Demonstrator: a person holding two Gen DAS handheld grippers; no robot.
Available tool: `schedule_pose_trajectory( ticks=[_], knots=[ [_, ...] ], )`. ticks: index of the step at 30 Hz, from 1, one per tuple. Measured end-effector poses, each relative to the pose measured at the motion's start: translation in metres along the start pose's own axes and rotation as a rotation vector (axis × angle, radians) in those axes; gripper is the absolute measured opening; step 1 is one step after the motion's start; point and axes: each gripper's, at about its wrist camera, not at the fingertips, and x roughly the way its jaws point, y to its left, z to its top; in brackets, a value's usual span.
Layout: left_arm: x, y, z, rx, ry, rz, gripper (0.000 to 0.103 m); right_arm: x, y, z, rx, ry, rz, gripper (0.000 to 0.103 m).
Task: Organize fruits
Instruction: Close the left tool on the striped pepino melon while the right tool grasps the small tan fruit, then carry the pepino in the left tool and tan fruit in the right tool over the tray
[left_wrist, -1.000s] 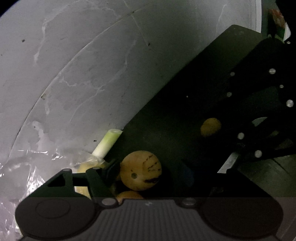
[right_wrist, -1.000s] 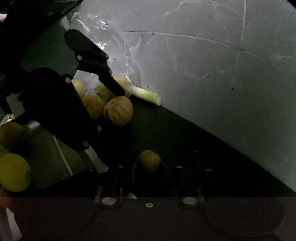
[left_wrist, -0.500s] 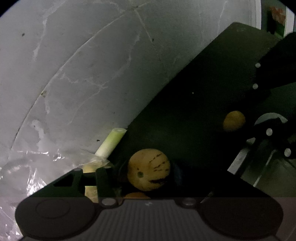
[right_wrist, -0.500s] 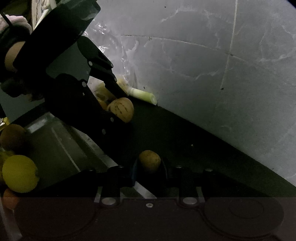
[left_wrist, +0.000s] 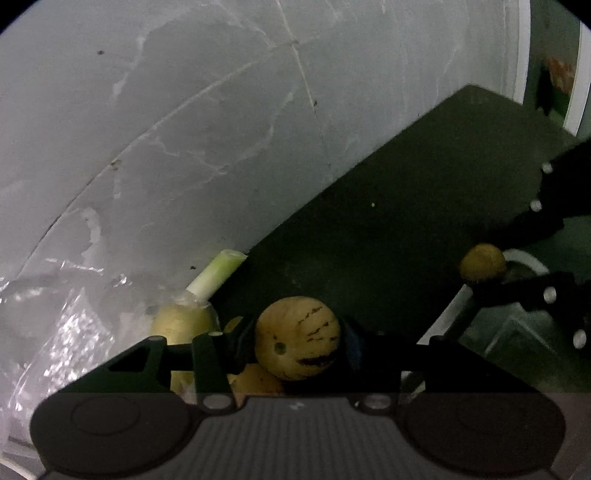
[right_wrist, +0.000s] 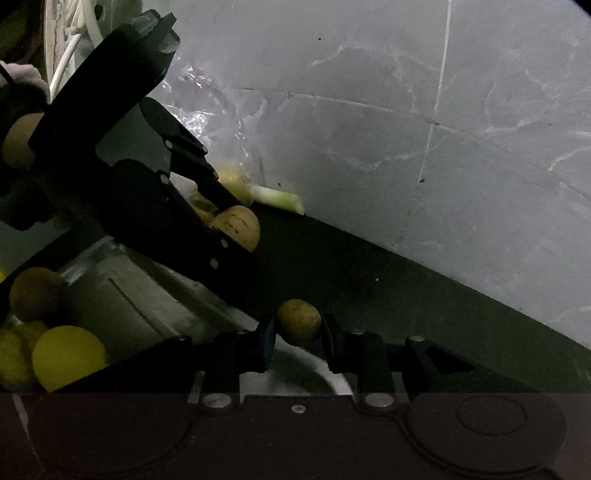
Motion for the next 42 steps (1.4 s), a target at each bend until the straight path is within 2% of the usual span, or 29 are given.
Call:
schedule_pose_trajectory(
  ticks=[8, 25, 37, 42],
  knots=[
    [-0.025, 0.006, -0.013, -0.048, -0.047, -0.036, 0.053, -0.017, 0.029, -0.004, 0.010, 0.004, -0.029, 0.029],
    [-0.078, -0.014, -0.056, -0.072, -0.126, -0.121, 0.053, -0.054, 0.096, -0.037, 0.125, 0.039, -0.100, 0.029],
    [-0.088, -0.010, -0.092, -0.154, -0.096, -0.149, 0.053, -0.062, 0.128, -0.056, 0.155, 0.076, -0.133, 0.029],
    [-0.092, -0.008, -0.103, -0.191, -0.073, -0.138, 0.053, -0.061, 0.135, -0.059, 0.162, 0.085, -0.146, 0.029]
  ],
)
